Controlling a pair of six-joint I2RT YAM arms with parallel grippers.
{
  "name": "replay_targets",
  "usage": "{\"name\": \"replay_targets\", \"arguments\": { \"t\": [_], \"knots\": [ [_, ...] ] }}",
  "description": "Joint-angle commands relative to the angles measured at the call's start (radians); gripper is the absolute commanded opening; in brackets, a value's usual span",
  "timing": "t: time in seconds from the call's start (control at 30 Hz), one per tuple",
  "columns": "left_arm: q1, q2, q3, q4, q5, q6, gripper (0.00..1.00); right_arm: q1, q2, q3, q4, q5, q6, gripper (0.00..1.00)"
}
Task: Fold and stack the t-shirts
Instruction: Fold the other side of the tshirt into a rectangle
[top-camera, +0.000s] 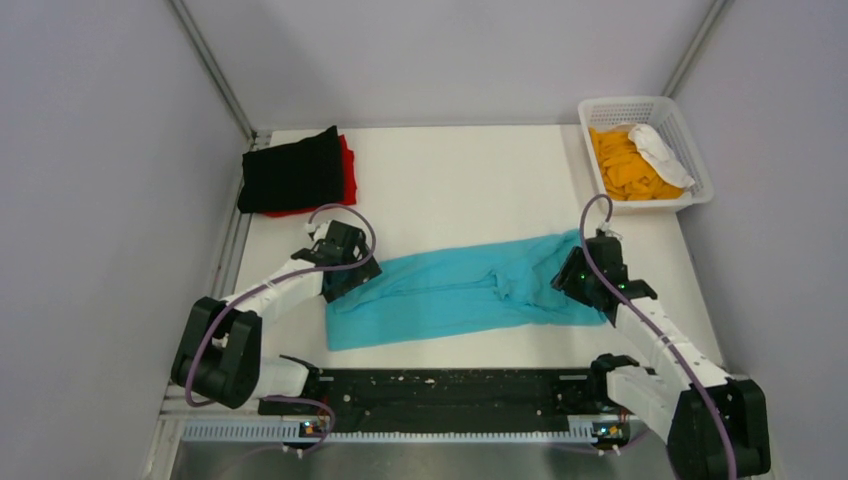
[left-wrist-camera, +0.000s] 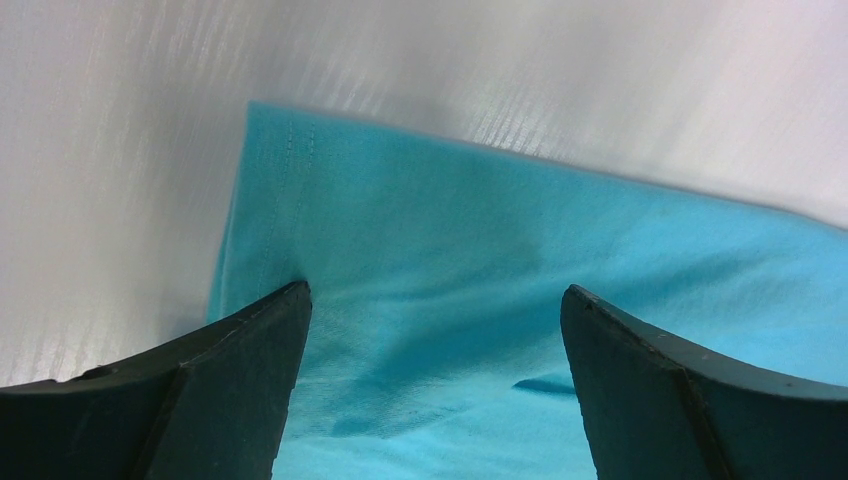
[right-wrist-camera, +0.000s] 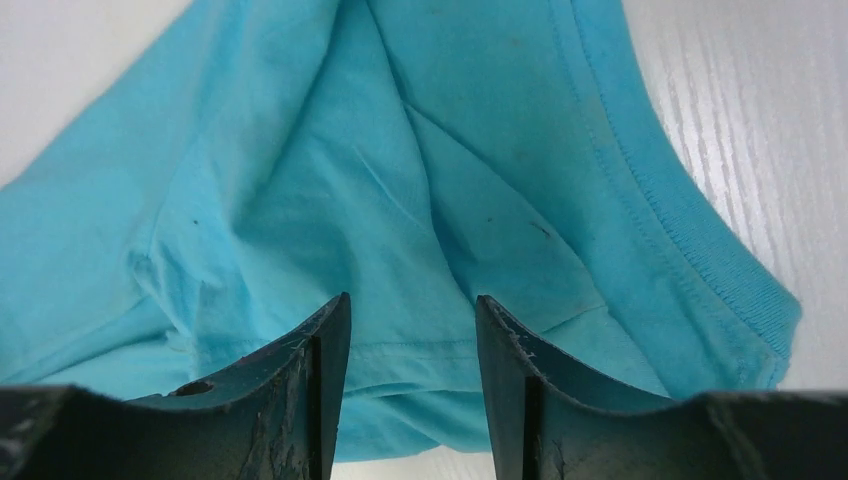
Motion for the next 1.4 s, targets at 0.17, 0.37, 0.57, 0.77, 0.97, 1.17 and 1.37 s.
{"name": "replay_targets", "arguments": {
  "t": [0.17, 0.37, 0.57, 0.77, 0.97, 1.17, 1.37],
  "knots": [
    [0.003, 0.01, -0.006, 0.02, 0.027, -0.004, 0.99, -0.007, 0.063, 0.003, -0.058, -0.066, 0.012, 0.42],
    [0.002, 0.009, -0.008, 0.03, 0.03, -0.006, 0.99, -0.006, 0.042, -0.022, -0.106, -0.009, 0.013, 0.41],
    [0.004, 0.014, -0.009, 0.036, 0.039, -0.006, 0.99, -0.008, 0.04, -0.04, -0.05, -0.119, 0.003, 0.32],
    [0.003, 0.0, -0.013, 0.028, 0.031, -0.006, 0.99, -0.007, 0.025, -0.006, -0.064, -0.084, 0.009, 0.0],
    [0.003, -0.017, -0.016, 0.015, 0.011, -0.012, 0.99, -0.006, -0.049, 0.099, -0.265, -0.016, 0.027, 0.0],
    [0.004, -0.008, -0.016, 0.018, 0.018, -0.015, 0.99, -0.004, -0.101, 0.11, -0.36, -0.017, 0.081, 0.0],
    [0.003, -0.012, -0.01, 0.004, 0.009, -0.018, 0.99, -0.002, -0.048, 0.096, -0.375, 0.031, 0.146, 0.08]
  ]
}}
